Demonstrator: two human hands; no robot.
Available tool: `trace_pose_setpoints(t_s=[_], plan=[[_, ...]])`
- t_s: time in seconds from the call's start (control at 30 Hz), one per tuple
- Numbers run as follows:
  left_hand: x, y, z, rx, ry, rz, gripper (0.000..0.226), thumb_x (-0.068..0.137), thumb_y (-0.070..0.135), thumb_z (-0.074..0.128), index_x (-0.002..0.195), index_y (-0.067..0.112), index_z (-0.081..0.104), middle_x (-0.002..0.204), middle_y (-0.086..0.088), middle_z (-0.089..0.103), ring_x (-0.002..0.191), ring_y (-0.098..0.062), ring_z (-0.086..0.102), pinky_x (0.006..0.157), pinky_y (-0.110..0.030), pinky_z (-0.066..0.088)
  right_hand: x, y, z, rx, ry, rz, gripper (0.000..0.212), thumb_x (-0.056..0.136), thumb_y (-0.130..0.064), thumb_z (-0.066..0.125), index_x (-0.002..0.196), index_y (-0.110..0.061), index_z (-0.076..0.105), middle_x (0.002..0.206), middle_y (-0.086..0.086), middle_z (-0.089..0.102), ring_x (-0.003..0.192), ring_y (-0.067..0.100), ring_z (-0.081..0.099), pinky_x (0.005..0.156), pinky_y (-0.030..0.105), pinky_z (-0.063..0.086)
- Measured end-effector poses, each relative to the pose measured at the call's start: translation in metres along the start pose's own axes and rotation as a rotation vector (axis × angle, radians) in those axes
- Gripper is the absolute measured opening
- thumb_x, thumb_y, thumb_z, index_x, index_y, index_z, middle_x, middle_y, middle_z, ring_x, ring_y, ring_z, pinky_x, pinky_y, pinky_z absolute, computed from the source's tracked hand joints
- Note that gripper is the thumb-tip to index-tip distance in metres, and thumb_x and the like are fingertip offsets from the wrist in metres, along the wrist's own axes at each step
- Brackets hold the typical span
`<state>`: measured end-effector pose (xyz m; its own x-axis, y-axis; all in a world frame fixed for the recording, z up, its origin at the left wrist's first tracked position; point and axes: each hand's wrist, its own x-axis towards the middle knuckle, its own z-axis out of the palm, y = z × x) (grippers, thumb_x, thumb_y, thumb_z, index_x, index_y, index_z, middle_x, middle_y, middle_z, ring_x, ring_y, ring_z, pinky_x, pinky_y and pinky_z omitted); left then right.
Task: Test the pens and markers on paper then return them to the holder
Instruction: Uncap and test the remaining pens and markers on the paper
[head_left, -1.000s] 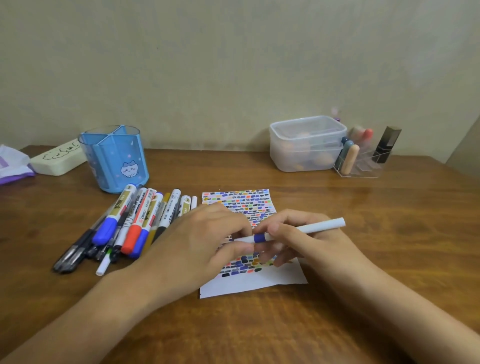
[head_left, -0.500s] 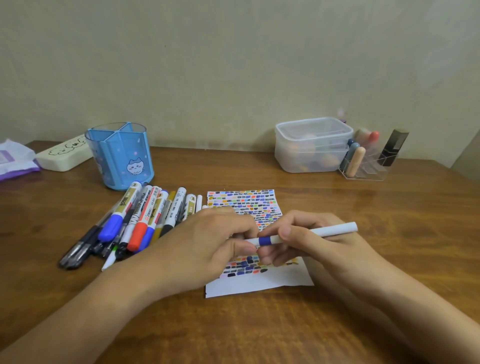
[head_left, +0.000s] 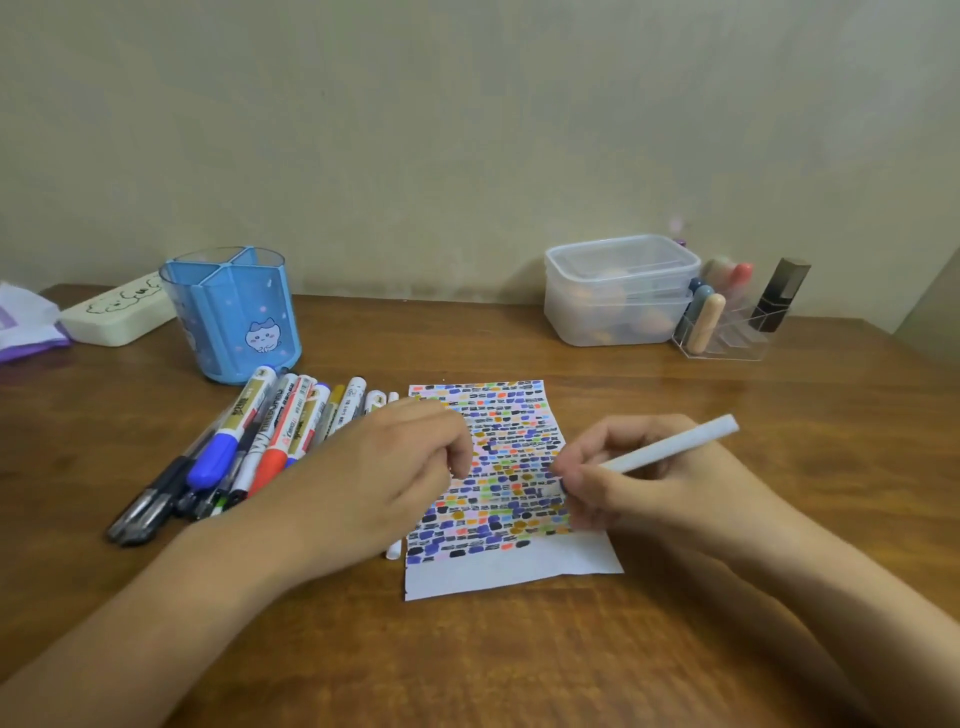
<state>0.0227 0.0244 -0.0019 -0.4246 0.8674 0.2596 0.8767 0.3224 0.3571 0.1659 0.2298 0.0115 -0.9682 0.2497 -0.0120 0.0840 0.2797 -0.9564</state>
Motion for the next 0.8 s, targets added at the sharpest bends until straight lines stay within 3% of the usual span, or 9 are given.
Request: trace_pose_setpoints(t_s=[0.13,0.2,0.27,0.43,0.63,0.8], plan=[[-0.002,0.003,0.011,0.074,-0.091,0.046,0.024,0.098,0.039,0.031,0.106,0.034,0.053,0.093,0.016,0.048,0.096,-0.003,0.041,0.083,-0.011,0.032,0.001,0.003,0.003,-0.089,-0.073,0.03,0.003,0.084,-0.004,0.077,0.085,-0.006,0.078,0.079,0.013,0.076,0.07,0.018,0.069,0.068,0.027,0.056],[-0.003,0.005,0.014,0.167,-0.173,0.074,0.044,0.094,0.065,0.028,0.126,0.043,0.049,0.093,0.02,0.04,0.096,-0.001,0.035,0.085,-0.008,0.028,0.001,0.004,0.005,-0.145,-0.087,0.014,0.008,0.083,-0.003,0.078,0.084,-0.01,0.079,0.077,0.009,0.076,0.069,0.015,0.066,0.067,0.028,0.053],[-0.002,0.008,0.012,0.251,-0.264,0.048,0.063,0.086,0.079,0.034,0.141,0.048,0.037,0.093,0.024,0.032,0.096,0.001,0.028,0.085,-0.005,0.024,0.001,0.006,0.006,-0.215,-0.082,-0.01,0.012,0.083,-0.003,0.077,0.081,-0.014,0.079,0.075,0.004,0.075,0.068,0.011,0.065,0.065,0.025,0.051],[0.0,0.01,0.009,0.244,-0.287,0.023,0.076,0.079,0.084,0.039,0.147,0.05,0.029,0.097,0.023,0.033,0.095,0.002,0.026,0.081,-0.005,0.024,-0.002,0.005,0.01,-0.305,-0.082,-0.027,0.013,0.083,-0.005,0.074,0.077,-0.016,0.077,0.076,-0.002,0.075,0.068,0.003,0.064,0.061,0.017,0.05],[0.0,0.011,0.009,0.256,-0.307,0.0,0.076,0.077,0.085,0.039,0.145,0.051,0.032,0.091,0.029,0.029,0.092,0.001,0.023,0.082,-0.016,0.021,-0.001,0.007,0.011,-0.356,-0.076,-0.039,0.011,0.082,-0.009,0.074,0.076,-0.019,0.076,0.073,-0.002,0.073,0.063,0.001,0.059,0.058,0.017,0.047],[0.001,0.013,0.009,0.239,-0.328,-0.024,0.074,0.077,0.084,0.04,0.144,0.052,0.03,0.094,0.03,0.03,0.092,0.004,0.022,0.083,-0.016,0.023,-0.002,0.007,0.012,-0.349,-0.095,-0.034,0.012,0.083,-0.008,0.073,0.076,-0.018,0.076,0.07,-0.005,0.071,0.059,-0.003,0.056,0.055,0.012,0.043]])
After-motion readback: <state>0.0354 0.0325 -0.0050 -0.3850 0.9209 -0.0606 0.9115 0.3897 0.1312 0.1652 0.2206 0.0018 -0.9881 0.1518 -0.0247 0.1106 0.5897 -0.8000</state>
